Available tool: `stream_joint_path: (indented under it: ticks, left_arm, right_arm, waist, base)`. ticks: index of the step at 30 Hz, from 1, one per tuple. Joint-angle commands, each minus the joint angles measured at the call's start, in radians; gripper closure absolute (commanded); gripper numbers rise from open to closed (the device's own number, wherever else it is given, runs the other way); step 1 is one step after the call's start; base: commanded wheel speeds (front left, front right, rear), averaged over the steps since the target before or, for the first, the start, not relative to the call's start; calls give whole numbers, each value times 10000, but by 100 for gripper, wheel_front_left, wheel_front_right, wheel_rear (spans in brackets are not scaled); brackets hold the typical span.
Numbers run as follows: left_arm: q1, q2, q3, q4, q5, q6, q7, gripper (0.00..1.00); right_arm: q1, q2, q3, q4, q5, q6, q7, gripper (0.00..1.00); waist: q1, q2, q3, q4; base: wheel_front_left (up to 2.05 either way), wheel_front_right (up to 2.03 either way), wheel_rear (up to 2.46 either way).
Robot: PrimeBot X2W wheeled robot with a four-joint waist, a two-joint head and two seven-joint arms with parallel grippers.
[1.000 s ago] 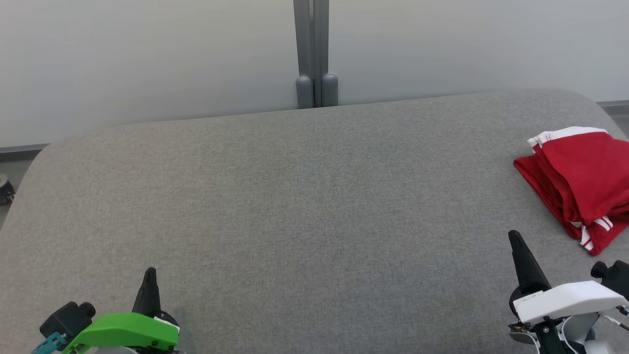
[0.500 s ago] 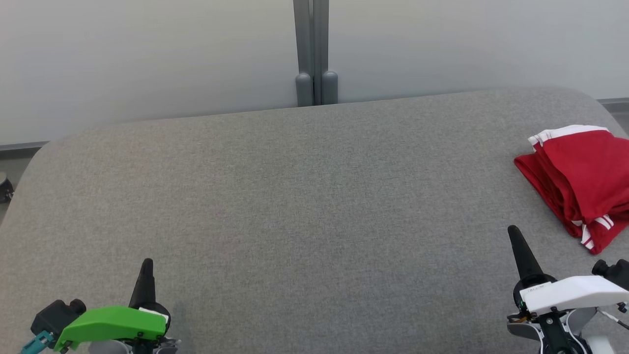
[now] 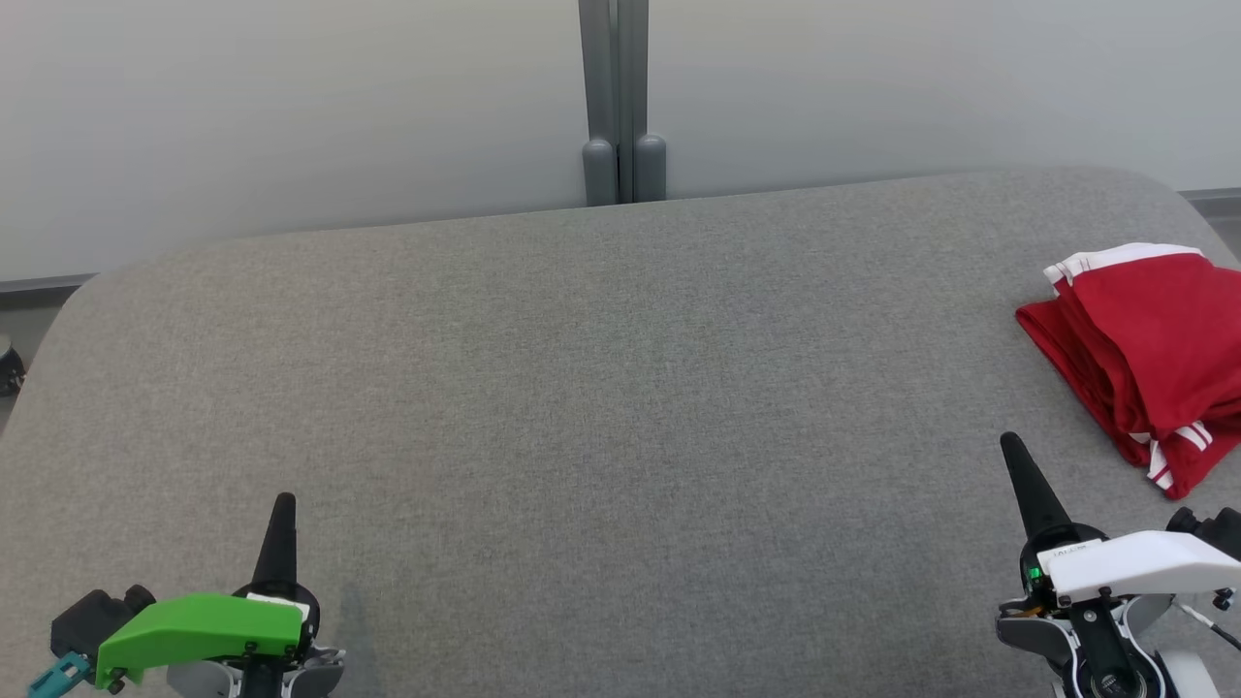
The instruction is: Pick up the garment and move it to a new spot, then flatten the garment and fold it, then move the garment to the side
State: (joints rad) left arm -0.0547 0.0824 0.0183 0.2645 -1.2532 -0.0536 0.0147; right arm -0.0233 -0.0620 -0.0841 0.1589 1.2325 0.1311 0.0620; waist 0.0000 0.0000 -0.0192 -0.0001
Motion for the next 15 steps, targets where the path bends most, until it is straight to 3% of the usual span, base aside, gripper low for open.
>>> stream_joint_path:
  ticks: [1, 15]
  left_arm:
    - [-255, 3, 101, -97, -258, -103, 70, 100]
    - [-379, -113, 398, -138, -1363, -335, 383, 100]
  right_arm:
    - [-208, -15, -38, 0, 273, -2, 58, 100]
    - [-458, 10, -106, 287, 1464, -3, 196, 100]
  waist:
    - [0, 0, 7, 0]
    - [0, 0, 69, 0]
  base:
    - [0, 0, 0]
    - [0, 0, 0]
